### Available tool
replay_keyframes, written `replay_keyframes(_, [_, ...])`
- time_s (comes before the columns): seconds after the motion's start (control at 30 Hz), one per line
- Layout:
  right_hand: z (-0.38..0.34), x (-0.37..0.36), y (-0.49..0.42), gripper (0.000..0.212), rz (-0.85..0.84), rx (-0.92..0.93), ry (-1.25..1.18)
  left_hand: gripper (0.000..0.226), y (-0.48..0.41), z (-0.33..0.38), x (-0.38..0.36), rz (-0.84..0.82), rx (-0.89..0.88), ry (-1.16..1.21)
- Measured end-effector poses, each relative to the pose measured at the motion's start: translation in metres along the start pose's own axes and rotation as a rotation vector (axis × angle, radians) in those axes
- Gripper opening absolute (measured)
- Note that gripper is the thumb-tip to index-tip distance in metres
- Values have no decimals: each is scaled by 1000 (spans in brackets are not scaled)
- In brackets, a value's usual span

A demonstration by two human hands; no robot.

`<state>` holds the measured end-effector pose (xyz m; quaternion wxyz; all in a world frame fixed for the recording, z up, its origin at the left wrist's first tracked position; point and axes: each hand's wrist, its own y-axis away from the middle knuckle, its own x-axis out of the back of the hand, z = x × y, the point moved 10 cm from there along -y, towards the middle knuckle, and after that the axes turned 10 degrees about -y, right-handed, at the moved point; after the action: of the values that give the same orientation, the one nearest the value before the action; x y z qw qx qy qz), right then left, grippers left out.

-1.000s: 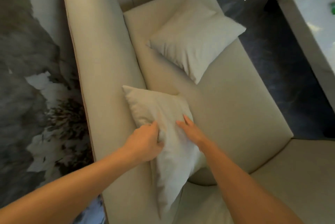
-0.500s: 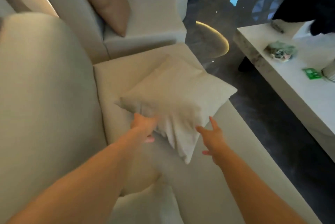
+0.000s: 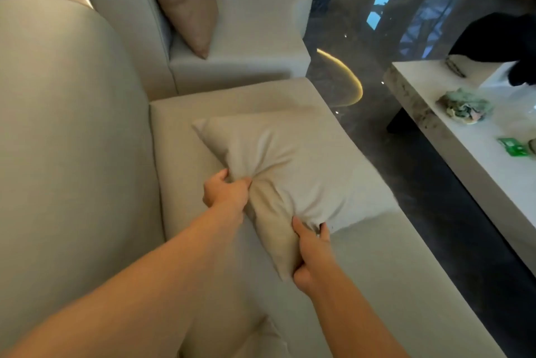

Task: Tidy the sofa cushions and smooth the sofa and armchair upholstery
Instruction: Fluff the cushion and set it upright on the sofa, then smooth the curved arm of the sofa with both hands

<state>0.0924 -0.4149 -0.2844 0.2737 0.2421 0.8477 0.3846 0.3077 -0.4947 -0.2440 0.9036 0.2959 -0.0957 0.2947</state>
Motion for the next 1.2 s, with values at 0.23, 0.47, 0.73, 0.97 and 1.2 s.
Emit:
replay_keyframes(0.23, [63,-154,141,27,-248,-525,-190,22,27,179,141,190,-352,-407])
replay_keyframes(0.47, [110,-181,213,44,-308,-694,-220,31,57,154,255,212,-275,-539])
replay_keyframes(0.73, [52,-94,290,16,-434,-332,300,36,157,84,226,-237,-294,-668])
replay_keyframes(0.97, [31,132,378,22,-491,284,1303,43,349,-64,304,-196,-412,-1305])
replay_keyframes(1.2, [90,401,451,50,-524,310,2055,63,548,-242,352,-1,-136,-1277])
